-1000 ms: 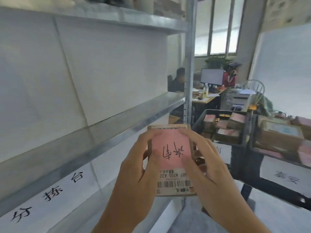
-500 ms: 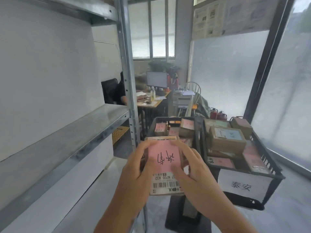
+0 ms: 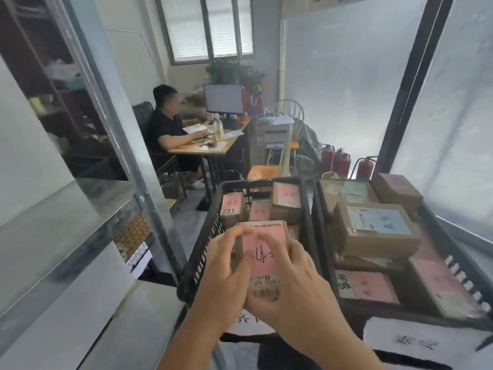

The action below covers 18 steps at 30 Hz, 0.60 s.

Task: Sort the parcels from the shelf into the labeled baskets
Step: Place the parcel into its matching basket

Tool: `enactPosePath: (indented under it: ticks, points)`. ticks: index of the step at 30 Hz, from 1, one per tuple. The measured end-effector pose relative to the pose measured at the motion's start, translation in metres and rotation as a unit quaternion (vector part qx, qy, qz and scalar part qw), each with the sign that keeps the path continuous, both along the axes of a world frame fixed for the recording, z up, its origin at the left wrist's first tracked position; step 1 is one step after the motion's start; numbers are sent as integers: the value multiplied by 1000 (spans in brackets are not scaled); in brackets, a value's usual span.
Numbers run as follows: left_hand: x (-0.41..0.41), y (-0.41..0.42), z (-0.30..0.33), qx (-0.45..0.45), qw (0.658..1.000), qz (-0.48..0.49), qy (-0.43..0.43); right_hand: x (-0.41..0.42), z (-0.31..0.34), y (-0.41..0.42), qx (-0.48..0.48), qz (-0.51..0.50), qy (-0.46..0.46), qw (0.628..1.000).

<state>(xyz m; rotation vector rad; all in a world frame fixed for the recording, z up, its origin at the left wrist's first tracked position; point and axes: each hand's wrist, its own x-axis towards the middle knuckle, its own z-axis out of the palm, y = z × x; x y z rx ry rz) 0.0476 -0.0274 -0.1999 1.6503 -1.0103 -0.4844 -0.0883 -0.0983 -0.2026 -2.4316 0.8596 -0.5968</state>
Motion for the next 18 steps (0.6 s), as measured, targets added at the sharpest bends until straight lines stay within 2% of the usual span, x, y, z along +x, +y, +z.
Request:
enactPosePath:
  ticks: [5,12,18]
  points:
    - [42,-75,-15,36,999,32,-13,54,-21,-73,17,-1,28,999]
    - [101,-133,-38,74,993,82,38,127,-42,-134,67,22,34,997]
    - [155,-171,-60,80,994,73,31,187,-60,-177,51,-41,24,998]
